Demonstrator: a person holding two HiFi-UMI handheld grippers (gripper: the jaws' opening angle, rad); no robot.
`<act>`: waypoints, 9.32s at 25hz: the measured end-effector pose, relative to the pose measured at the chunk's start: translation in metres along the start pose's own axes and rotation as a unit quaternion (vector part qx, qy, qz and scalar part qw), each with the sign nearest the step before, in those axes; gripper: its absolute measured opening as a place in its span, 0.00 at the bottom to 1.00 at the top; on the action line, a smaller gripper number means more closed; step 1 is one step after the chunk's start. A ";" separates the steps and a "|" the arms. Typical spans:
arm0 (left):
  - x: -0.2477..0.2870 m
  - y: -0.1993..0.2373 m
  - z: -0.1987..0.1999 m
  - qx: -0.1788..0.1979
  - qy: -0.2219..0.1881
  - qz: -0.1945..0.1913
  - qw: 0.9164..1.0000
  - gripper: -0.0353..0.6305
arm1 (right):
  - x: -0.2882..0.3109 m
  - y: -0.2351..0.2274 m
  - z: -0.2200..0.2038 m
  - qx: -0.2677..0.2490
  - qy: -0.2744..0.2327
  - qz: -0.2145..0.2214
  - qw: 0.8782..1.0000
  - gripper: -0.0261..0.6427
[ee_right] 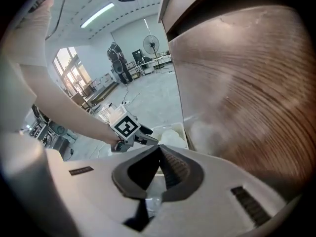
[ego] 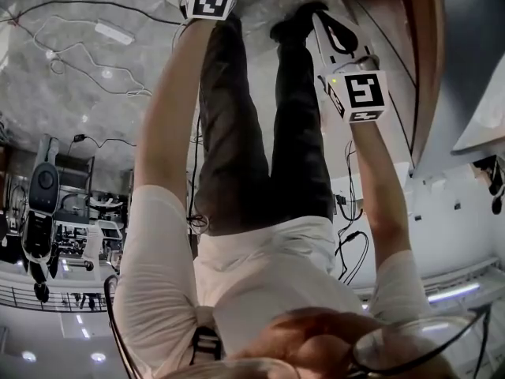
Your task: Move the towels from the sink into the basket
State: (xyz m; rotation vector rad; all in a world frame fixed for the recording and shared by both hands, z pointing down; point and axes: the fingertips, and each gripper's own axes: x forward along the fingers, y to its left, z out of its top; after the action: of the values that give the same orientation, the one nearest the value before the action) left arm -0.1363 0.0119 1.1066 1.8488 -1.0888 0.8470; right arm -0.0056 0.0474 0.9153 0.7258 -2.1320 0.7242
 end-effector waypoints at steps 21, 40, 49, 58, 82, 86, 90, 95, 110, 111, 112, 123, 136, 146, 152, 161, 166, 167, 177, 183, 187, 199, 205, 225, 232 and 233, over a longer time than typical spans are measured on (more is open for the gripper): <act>-0.232 -0.092 0.178 0.081 -0.087 -0.019 0.993 0.27 | -0.178 0.023 0.148 -0.006 -0.079 -0.064 0.995 0.03; -0.516 -0.332 0.347 0.186 -0.224 -0.104 0.951 0.10 | -0.527 0.010 0.222 0.033 -0.243 -0.223 0.943 0.03; -0.600 -0.395 0.420 0.205 -0.303 -0.137 0.920 0.10 | -0.644 -0.005 0.219 0.055 -0.315 -0.288 0.903 0.03; -0.665 -0.424 0.459 0.235 -0.385 -0.138 0.882 0.10 | -0.720 -0.010 0.213 0.063 -0.364 -0.341 0.864 0.03; -0.600 -0.479 0.469 0.277 -0.340 -0.163 0.884 0.10 | -0.724 -0.047 0.162 0.114 -0.338 -0.354 0.865 0.03; -0.541 -0.500 0.468 0.298 -0.286 -0.165 0.896 0.10 | -0.712 -0.073 0.144 0.129 -0.316 -0.341 0.876 0.03; -0.472 -0.516 0.459 0.323 -0.219 -0.173 0.904 0.10 | -0.693 -0.093 0.121 0.140 -0.283 -0.329 0.890 0.03; -0.366 -0.528 0.443 0.367 -0.114 -0.169 0.907 0.35 | -0.671 -0.119 0.090 0.158 -0.256 -0.311 0.901 0.03; -0.093 -0.479 0.361 0.434 0.135 -0.110 0.884 0.66 | -0.562 -0.143 0.020 0.195 -0.208 -0.238 0.929 0.03; -0.083 -0.476 0.357 0.433 0.143 -0.109 0.883 0.66 | -0.556 -0.144 0.020 0.196 -0.210 -0.234 0.929 0.03; -0.074 -0.474 0.352 0.430 0.151 -0.110 0.883 0.67 | -0.552 -0.145 0.019 0.196 -0.210 -0.230 0.930 0.03; -0.043 -0.472 0.341 0.424 0.181 -0.074 0.884 0.43 | -0.534 -0.152 -0.008 0.194 -0.196 -0.220 0.936 0.03; -0.151 -0.498 0.356 0.370 0.140 -0.097 0.913 0.30 | -0.568 -0.136 0.012 0.163 -0.198 -0.237 0.937 0.03; -0.358 -0.531 0.400 0.312 -0.033 -0.141 0.939 0.27 | -0.615 -0.104 0.075 0.099 -0.214 -0.234 0.943 0.03; -0.480 -0.501 0.422 0.235 -0.174 -0.134 0.947 0.19 | -0.636 -0.092 0.132 0.068 -0.257 -0.238 0.934 0.03; -0.654 -0.442 0.416 0.165 -0.358 -0.100 0.914 0.19 | -0.636 -0.047 0.198 0.031 -0.301 -0.215 0.929 0.03; -0.715 -0.405 0.394 0.144 -0.399 -0.064 0.903 0.19 | -0.630 -0.024 0.235 0.025 -0.326 -0.200 0.924 0.03; -0.721 -0.399 0.391 0.141 -0.405 -0.057 0.902 0.19 | -0.628 -0.021 0.242 0.022 -0.328 -0.196 0.924 0.03; -0.743 -0.338 0.359 0.098 -0.414 -0.006 0.905 0.19 | -0.591 0.012 0.282 -0.014 -0.333 -0.154 0.930 0.03; -0.752 -0.306 0.349 0.080 -0.409 0.013 0.909 0.19 | -0.577 0.029 0.299 -0.025 -0.324 -0.145 0.934 0.03; -0.746 -0.287 0.339 0.064 -0.395 0.021 0.916 0.19 | -0.570 0.035 0.300 -0.023 -0.315 -0.141 0.938 0.03; -0.613 -0.224 0.307 0.036 -0.313 0.021 0.949 0.19 | -0.468 0.043 0.252 -0.018 -0.206 -0.098 0.973 0.03; -0.497 -0.174 0.259 0.017 -0.266 0.004 0.964 0.20 | -0.373 0.049 0.211 -0.015 -0.153 -0.074 0.985 0.03; -0.046 0.008 0.076 -0.053 -0.125 0.019 0.991 0.29 | -0.024 0.014 0.041 0.045 -0.037 -0.003 0.998 0.03; 0.035 0.024 0.000 -0.099 -0.052 0.035 0.993 0.61 | 0.032 -0.015 0.008 0.033 -0.017 0.006 0.999 0.03; 0.037 0.025 -0.006 -0.104 -0.048 0.040 0.993 0.63 | 0.036 -0.018 0.006 0.031 -0.015 0.008 0.999 0.03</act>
State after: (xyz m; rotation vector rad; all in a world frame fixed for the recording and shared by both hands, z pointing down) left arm -0.1450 -0.0032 1.1478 1.6956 -1.2684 0.6673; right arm -0.0160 0.0222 0.9446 0.7571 -2.1520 0.7949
